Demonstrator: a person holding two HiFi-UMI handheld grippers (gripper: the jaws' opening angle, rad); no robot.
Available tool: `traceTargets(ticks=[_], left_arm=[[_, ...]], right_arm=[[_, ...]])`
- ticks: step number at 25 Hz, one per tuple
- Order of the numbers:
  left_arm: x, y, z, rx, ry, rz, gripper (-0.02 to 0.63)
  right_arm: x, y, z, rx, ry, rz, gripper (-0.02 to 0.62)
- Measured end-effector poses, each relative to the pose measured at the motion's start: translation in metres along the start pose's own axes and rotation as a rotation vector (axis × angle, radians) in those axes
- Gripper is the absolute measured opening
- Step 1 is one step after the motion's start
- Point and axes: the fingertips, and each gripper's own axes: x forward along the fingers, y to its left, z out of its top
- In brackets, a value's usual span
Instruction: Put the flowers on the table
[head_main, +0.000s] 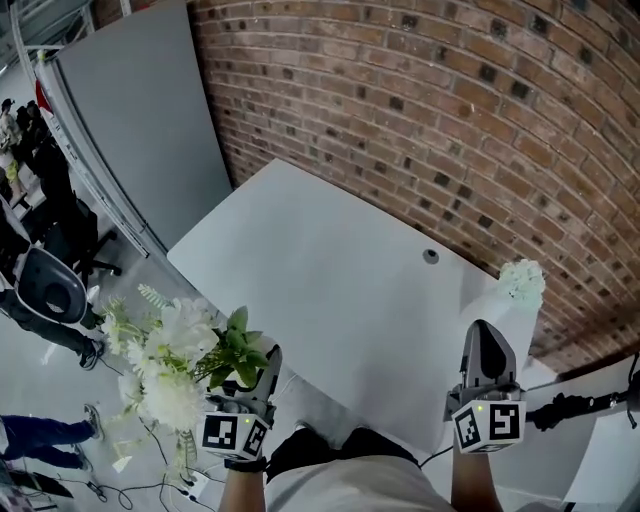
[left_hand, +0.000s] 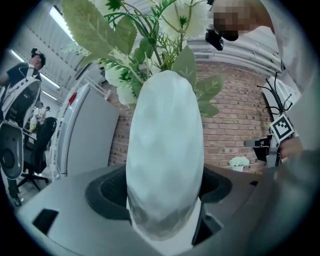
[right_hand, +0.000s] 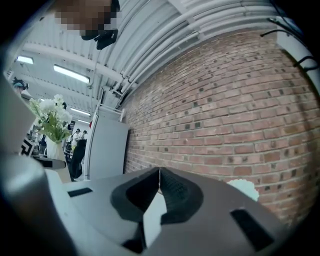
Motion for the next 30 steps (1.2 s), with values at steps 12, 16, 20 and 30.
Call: traceTargets(ticks=[12, 16, 20, 30], left_arm=[[0.031, -0.004, -0.084, -0.016, 0.091, -0.062, 0.385], [0.045, -0.006, -0.092, 0.033, 0.1, -0.085, 0.385], [0.059, -0.003, -0.113, 0.036, 0.11, -0.081, 0.384], [0.087, -0.008, -0.147, 0.045, 0.131, -0.116, 0.385]], right_arm=[[0.003, -0.005, -0.037, 0.011, 0.01, -0.011, 0.017], [0.005, -0.003, -0.047, 0.014, 0.0, -0.011, 0.017], [0.012, -0.005, -0.063, 0.019, 0.006, -0.007, 0.017], [0.019, -0.007, -0.088, 0.02, 0.01, -0.003, 0.017]])
